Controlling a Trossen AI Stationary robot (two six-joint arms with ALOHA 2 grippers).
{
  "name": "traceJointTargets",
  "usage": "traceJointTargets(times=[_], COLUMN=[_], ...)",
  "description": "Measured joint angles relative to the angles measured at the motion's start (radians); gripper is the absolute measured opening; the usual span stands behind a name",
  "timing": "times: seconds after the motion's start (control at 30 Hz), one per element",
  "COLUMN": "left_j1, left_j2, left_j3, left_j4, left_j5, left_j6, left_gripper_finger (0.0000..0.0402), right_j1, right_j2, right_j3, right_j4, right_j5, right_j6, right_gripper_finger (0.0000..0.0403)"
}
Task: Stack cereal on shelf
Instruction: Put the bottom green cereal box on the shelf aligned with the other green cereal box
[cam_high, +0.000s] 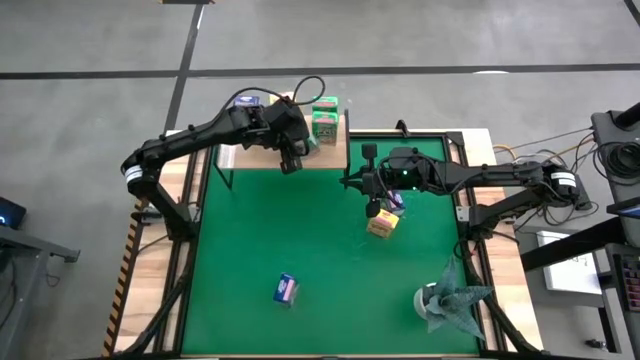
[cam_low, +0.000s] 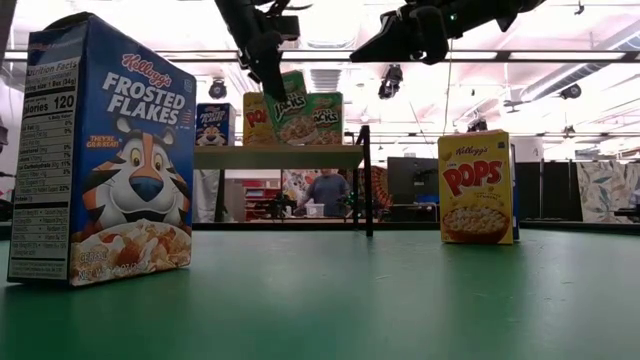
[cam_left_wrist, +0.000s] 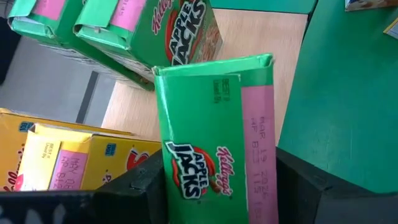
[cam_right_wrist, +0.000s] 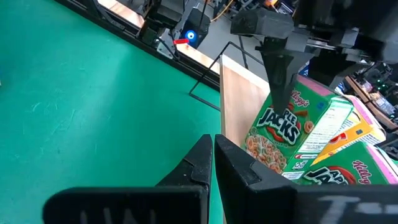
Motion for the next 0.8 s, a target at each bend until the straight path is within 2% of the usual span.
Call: traceJointTargets(times=[0.43,0.8], left_j1=[0.000,-0.010], left_j2=[-0.004,-0.020], left_j3=[0.110,0.274], left_j4=[-0.030,-0.214], left_j5=[-0.001,-0.002], left_j6=[0.013,0.011], left_gripper_finger=[0.0194,0.0194], right_j1=[0.000,0.000], right_j2=[0.000,0.000], right_j3=[0.000,0.000], right_j4=[0.000,0.001], right_j5=[0.000,0.000], right_j6=[0.000,0.001], right_gripper_finger=[0.0009,0.0009])
